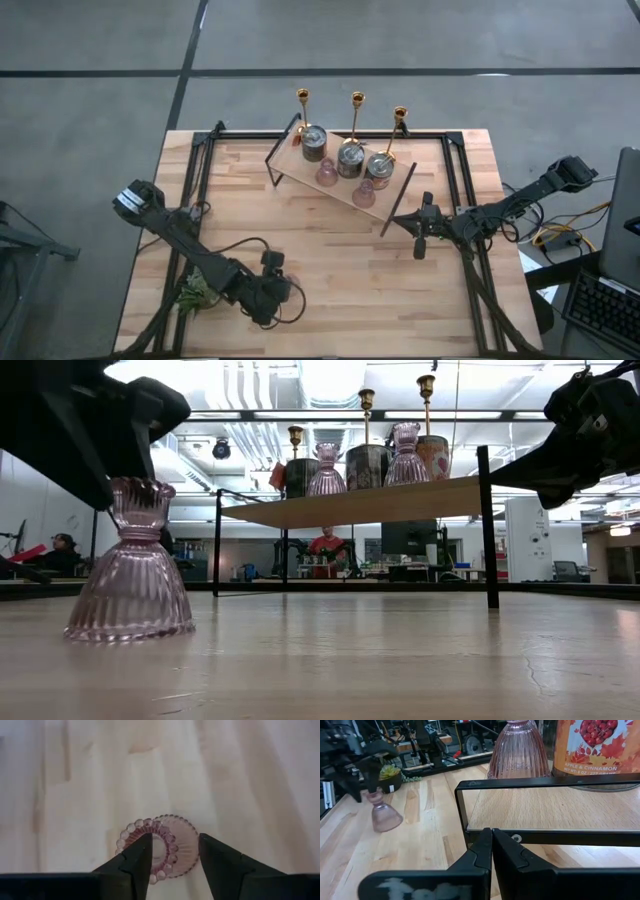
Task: Pick & Place candle stick holders
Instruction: Put the pink glass candle holder on the shelf aligned with the other pink glass candle holders
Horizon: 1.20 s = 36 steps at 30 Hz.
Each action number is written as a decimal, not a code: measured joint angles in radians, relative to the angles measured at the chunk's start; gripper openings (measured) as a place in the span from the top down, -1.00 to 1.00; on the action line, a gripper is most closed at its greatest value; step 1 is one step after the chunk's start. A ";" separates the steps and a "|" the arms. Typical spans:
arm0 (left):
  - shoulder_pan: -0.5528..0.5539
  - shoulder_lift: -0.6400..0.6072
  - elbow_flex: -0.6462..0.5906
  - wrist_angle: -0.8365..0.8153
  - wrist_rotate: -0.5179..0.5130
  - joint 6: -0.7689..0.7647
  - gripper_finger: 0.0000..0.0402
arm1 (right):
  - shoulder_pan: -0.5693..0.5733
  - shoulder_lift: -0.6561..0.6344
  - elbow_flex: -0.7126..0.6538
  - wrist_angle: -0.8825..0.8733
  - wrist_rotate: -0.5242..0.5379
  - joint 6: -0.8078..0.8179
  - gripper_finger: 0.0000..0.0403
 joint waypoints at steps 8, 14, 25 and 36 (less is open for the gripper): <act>0.058 -0.001 0.005 -0.102 0.029 0.010 0.58 | 0.000 0.000 0.000 0.000 0.000 0.000 0.96; 0.106 0.000 0.001 -0.231 0.041 0.031 0.74 | 0.000 0.000 0.000 0.000 0.000 0.000 0.96; 0.225 0.002 0.005 -0.241 0.044 0.145 0.82 | 0.000 0.000 0.000 0.000 0.000 0.000 0.96; 0.325 0.008 0.086 -0.282 0.043 0.294 0.86 | 0.000 0.000 0.000 0.000 0.000 0.000 0.96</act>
